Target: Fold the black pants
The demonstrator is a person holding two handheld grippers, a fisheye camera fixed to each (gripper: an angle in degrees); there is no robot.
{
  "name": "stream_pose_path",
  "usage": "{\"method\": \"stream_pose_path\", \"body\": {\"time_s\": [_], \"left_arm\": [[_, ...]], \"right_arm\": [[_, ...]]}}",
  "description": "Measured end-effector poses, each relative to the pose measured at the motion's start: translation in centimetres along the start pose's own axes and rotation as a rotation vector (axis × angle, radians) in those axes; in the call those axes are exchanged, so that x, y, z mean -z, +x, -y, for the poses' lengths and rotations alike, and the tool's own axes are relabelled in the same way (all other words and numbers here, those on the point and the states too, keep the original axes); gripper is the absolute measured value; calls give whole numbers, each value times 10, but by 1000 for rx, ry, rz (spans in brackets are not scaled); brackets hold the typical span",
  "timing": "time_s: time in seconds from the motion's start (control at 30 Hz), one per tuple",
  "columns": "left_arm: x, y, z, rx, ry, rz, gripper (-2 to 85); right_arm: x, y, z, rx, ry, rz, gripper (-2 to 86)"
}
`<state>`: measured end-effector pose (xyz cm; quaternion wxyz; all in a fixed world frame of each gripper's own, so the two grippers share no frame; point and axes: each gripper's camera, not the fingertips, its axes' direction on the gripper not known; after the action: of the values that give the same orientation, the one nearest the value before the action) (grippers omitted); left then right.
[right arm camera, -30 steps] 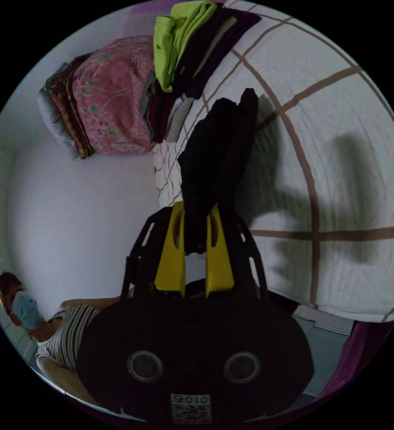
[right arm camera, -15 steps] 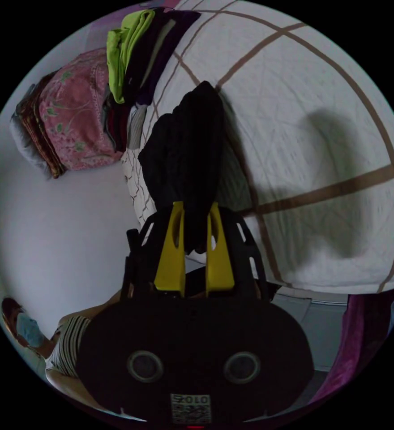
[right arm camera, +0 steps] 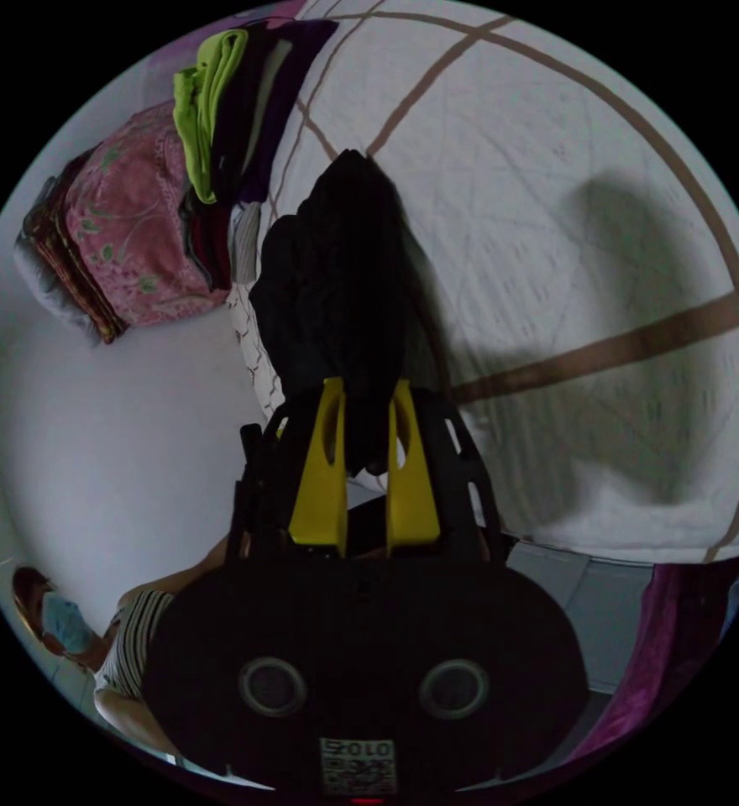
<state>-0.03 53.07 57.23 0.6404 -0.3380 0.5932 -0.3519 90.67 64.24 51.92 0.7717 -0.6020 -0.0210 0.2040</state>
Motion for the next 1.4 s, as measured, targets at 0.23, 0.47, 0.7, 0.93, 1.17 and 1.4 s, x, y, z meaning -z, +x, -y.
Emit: {"method": "stream_pose_path", "body": {"time_s": [0.23,0.47,0.7,0.93,1.17,1.4], "left_arm": [[9,3,2,-32,-29,-20,113],[52,16,0,-89,-36,-104,68],[120,61,9,-226,59,-157,66],[202,124,15,-374,147,-145,68],[250,167,1,-442,212,-137,69],[240,149,-13,-312,202,-148,69]], "right_arm": [[19,-18,-3,9,-3,-10,82],[45,-71,-10,117,-38,-155,82],[86,-160,-17,309,-41,-250,83],[131,-257,-22,499,-10,-273,83],[171,-318,-26,618,3,-274,83],[183,-321,-12,566,-123,-297,84]]}}
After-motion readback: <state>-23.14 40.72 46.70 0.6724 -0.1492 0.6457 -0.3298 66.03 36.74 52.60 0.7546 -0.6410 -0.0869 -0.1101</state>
